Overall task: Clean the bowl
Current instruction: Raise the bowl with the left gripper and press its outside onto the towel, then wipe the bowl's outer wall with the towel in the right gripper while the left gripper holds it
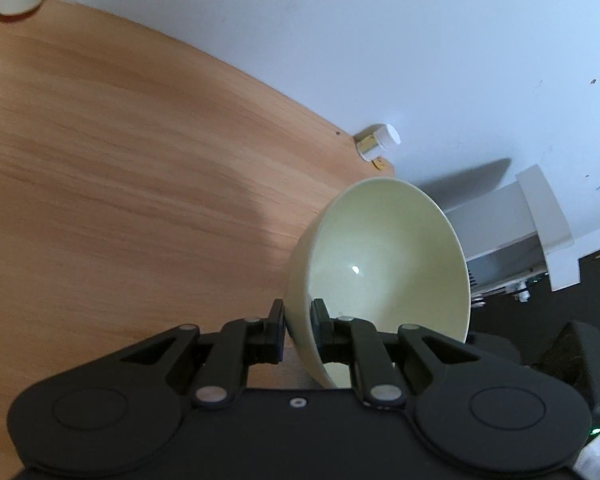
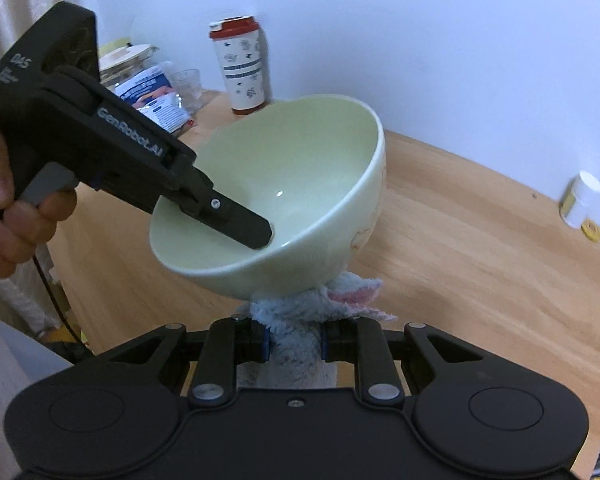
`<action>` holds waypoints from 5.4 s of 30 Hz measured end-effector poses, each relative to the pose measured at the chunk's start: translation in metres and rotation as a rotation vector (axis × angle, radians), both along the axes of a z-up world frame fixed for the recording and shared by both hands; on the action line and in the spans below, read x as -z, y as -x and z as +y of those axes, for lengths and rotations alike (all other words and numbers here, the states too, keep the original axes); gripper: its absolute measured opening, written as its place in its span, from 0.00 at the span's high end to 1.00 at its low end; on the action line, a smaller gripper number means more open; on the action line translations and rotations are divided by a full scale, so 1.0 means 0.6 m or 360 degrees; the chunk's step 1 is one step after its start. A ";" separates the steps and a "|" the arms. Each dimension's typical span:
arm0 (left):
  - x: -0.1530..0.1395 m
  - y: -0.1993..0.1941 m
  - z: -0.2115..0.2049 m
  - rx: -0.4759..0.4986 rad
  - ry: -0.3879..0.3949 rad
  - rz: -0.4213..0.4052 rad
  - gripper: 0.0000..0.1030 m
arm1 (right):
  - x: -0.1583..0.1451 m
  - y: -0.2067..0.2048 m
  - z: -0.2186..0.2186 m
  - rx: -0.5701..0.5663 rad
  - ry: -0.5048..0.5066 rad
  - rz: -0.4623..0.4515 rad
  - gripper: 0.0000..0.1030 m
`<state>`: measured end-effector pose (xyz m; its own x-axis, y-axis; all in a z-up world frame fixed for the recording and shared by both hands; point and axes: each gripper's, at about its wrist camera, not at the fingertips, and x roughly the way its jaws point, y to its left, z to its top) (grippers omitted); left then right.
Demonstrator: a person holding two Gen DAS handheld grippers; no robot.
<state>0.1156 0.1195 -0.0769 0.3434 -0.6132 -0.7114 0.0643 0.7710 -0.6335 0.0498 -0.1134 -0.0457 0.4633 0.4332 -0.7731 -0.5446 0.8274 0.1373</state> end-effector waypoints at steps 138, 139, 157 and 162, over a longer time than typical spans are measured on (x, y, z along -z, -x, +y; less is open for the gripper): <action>0.034 -0.005 -0.026 0.0571 -0.0362 -0.0125 0.87 | 0.185 -0.179 -0.016 0.0488 -0.1024 0.1353 0.77; 0.036 -0.002 -0.023 0.0575 -0.0363 -0.0118 0.87 | 0.192 -0.179 -0.015 0.0490 -0.1031 0.1372 0.77; 0.032 -0.007 -0.040 0.0613 -0.0382 -0.0172 0.86 | 0.123 -0.195 0.002 0.0250 -0.1057 0.1269 0.76; 0.033 -0.006 -0.034 0.0598 -0.0352 -0.0154 0.86 | 0.155 -0.192 -0.001 0.0338 -0.1005 0.1324 0.77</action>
